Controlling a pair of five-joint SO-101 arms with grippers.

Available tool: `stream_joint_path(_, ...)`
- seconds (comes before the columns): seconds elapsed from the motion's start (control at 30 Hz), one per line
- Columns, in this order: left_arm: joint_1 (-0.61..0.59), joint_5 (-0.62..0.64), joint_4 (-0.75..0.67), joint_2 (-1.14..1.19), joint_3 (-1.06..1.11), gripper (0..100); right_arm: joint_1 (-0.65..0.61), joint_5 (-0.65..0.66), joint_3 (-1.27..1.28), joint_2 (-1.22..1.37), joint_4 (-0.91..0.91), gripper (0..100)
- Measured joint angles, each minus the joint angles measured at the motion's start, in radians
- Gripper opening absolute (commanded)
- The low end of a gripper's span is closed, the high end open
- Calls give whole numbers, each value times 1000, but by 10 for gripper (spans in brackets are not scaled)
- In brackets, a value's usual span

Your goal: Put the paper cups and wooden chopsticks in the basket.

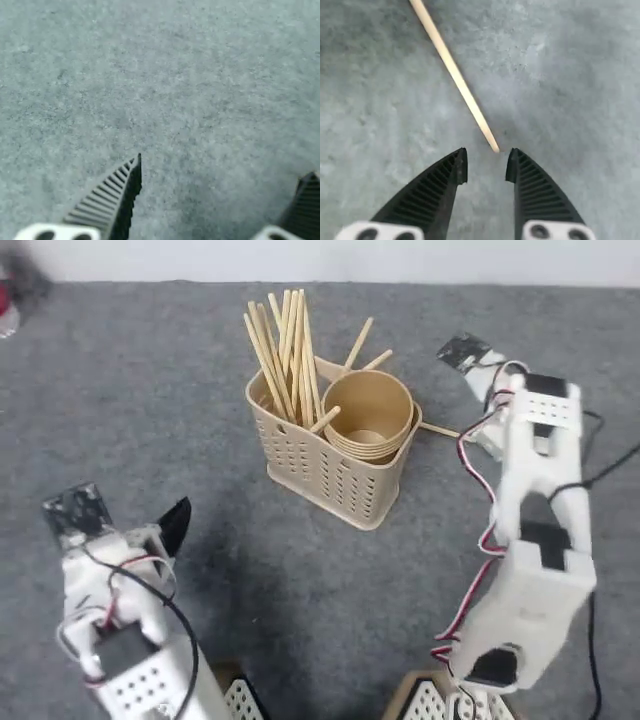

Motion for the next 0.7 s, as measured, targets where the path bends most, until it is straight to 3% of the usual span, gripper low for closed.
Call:
stream_joint_path(0.13, 25, 0, 48, -181, 94, 445, -21, 48, -38, 103, -28, 112)
stream_joint_path(0.6, 60, 0, 51, -189, 101, 445, -6, 38, -319, 342, -23, 139)
stream_joint_path(0.7, 60, 0, 51, -189, 101, 445, -11, 46, -342, 379, -23, 65)
